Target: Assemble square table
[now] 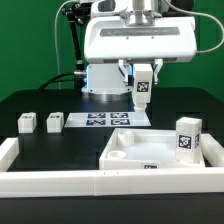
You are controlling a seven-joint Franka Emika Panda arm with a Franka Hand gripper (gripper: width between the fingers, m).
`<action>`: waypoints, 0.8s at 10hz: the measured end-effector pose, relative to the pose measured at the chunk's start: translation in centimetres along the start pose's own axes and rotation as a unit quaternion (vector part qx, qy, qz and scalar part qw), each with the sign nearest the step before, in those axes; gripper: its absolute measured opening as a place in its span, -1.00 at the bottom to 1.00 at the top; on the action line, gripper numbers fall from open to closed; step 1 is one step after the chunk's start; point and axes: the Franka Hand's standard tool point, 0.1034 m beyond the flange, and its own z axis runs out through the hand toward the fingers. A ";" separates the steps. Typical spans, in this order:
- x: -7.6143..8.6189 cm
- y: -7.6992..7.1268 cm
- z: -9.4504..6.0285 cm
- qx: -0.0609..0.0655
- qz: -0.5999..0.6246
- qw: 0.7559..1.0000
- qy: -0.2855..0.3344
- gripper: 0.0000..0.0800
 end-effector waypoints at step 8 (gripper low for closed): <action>4.4 4.3 1.6 -0.011 0.042 0.999 -0.020 -0.28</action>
Offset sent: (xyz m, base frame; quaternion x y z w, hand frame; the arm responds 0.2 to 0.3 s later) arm 0.0464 -0.0021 -0.0008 0.0841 -0.0532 0.0796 0.9918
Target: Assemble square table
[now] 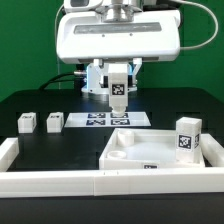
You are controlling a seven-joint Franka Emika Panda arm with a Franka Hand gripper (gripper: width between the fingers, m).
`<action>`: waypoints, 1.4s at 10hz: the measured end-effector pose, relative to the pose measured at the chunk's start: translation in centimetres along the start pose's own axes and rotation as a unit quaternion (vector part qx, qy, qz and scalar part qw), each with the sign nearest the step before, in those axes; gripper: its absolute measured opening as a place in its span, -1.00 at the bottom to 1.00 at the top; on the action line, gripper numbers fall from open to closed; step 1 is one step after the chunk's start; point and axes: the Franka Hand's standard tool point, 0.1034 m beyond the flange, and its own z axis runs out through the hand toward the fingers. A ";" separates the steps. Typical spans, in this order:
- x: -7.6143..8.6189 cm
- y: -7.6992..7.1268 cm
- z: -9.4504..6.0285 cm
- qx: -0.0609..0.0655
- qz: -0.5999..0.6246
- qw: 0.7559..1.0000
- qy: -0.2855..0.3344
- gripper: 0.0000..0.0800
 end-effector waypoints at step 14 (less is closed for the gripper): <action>2.1 0.8 2.9 -0.019 -0.013 0.997 0.072 -0.28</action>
Offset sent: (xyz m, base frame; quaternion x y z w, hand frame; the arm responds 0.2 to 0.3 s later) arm 0.0024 -0.0040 -0.0306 0.0332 0.0138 0.0091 0.9993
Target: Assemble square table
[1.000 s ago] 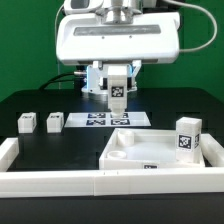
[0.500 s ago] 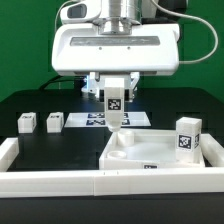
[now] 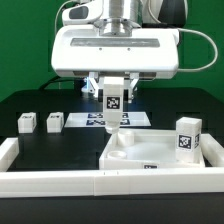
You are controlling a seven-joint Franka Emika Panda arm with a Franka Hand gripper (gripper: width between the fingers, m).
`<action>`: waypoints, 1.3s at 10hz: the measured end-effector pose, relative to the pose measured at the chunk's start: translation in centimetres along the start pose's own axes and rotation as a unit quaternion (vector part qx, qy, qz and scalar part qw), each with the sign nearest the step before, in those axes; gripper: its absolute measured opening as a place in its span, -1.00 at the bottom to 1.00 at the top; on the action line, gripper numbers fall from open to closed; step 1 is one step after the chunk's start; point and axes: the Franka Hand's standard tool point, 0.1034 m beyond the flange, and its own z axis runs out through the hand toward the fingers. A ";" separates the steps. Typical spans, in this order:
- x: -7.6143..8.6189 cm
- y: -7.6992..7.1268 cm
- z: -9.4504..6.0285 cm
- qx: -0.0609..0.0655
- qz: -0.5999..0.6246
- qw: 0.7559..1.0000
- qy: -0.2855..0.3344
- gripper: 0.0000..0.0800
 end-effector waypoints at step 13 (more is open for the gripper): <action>-2.9 -0.7 4.4 -0.007 -0.015 1.000 -0.014 -0.28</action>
Offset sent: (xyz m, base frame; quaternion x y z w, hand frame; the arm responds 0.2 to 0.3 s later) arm 0.0255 0.0108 -0.0081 0.0198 0.0178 -0.0021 0.9996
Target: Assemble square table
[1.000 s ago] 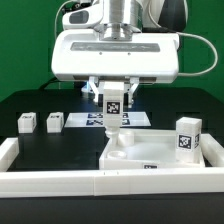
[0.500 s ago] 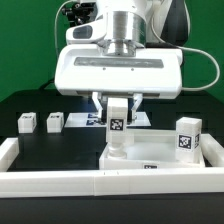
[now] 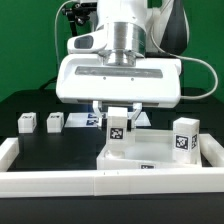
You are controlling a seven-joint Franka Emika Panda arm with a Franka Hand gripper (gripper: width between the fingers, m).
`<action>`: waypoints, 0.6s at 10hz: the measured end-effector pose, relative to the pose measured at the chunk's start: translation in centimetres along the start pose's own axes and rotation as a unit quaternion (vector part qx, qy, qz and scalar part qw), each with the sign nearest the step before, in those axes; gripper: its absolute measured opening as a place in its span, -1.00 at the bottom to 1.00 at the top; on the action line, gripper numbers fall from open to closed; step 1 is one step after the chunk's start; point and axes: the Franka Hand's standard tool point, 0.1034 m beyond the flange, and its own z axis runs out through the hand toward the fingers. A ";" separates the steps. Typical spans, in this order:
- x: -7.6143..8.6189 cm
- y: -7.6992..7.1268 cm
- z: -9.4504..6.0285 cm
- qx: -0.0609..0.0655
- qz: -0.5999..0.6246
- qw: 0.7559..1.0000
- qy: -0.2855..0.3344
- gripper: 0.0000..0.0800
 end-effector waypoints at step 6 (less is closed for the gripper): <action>-0.3 0.1 0.2 -0.001 0.004 1.000 -0.009 -0.22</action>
Offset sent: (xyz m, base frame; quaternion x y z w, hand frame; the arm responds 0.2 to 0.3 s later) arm -0.0014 -0.0026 0.0004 0.0069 0.0176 -0.0010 0.9998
